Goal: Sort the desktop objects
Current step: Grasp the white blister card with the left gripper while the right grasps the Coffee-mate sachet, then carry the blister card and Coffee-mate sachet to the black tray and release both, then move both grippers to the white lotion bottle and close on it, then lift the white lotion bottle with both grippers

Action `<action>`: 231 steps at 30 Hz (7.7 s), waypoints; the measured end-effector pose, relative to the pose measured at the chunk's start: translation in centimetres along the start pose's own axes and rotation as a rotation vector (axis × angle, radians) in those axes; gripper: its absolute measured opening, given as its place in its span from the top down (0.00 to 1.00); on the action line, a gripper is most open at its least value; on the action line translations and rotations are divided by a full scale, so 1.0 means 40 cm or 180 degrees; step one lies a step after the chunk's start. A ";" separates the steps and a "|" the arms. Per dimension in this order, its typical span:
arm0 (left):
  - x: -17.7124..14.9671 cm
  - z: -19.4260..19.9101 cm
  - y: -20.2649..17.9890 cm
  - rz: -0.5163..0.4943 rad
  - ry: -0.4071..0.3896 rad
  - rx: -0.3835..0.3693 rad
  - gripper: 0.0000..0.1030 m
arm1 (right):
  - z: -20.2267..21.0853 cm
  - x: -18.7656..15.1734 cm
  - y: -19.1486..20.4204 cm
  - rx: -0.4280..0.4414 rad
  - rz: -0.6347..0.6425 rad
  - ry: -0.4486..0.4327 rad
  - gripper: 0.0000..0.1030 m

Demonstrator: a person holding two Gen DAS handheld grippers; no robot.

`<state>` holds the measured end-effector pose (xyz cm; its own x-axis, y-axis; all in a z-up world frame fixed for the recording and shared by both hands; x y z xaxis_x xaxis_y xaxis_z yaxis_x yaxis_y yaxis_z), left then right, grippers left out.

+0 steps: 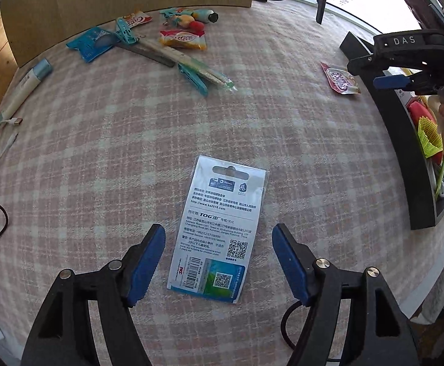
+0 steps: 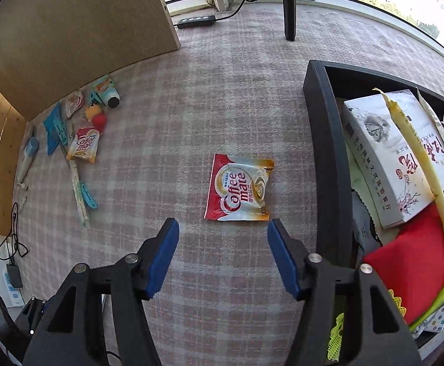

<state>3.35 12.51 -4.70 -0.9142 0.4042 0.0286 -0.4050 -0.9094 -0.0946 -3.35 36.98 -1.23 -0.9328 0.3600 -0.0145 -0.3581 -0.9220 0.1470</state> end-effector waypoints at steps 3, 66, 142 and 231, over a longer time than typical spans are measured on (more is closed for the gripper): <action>0.008 -0.012 0.000 0.0001 0.0012 -0.0006 0.32 | -0.023 0.030 -0.010 -0.0097 -0.0055 0.0040 0.42; 0.081 0.157 -0.052 0.0347 -0.0547 -0.0068 0.47 | 0.088 -0.082 -0.001 0.0085 0.0167 -0.0190 0.93; 0.276 0.245 0.024 0.0343 -0.0718 -0.0048 0.34 | 0.232 -0.047 0.030 0.0176 0.0587 -0.0641 0.57; 0.235 -0.051 0.182 0.0115 -0.0182 -0.0809 0.62 | -0.093 -0.037 0.526 0.1090 0.0750 0.0375 0.57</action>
<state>-8.18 9.89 -7.15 -0.9302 0.3591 0.0763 -0.3627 -0.8664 -0.3432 -9.67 16.50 -1.81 -0.9928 0.1082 -0.0512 -0.1195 -0.8694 0.4794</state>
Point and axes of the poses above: each gripper's, at about its wrist camera, not at the fingertips, and z roughly against the way its jaws point, y to its left, x to its top, the point moved 8 cm from there along -z, roughly the way its jaws point, and after that the axes turned 14 degrees about y, right-handed, at the moved point
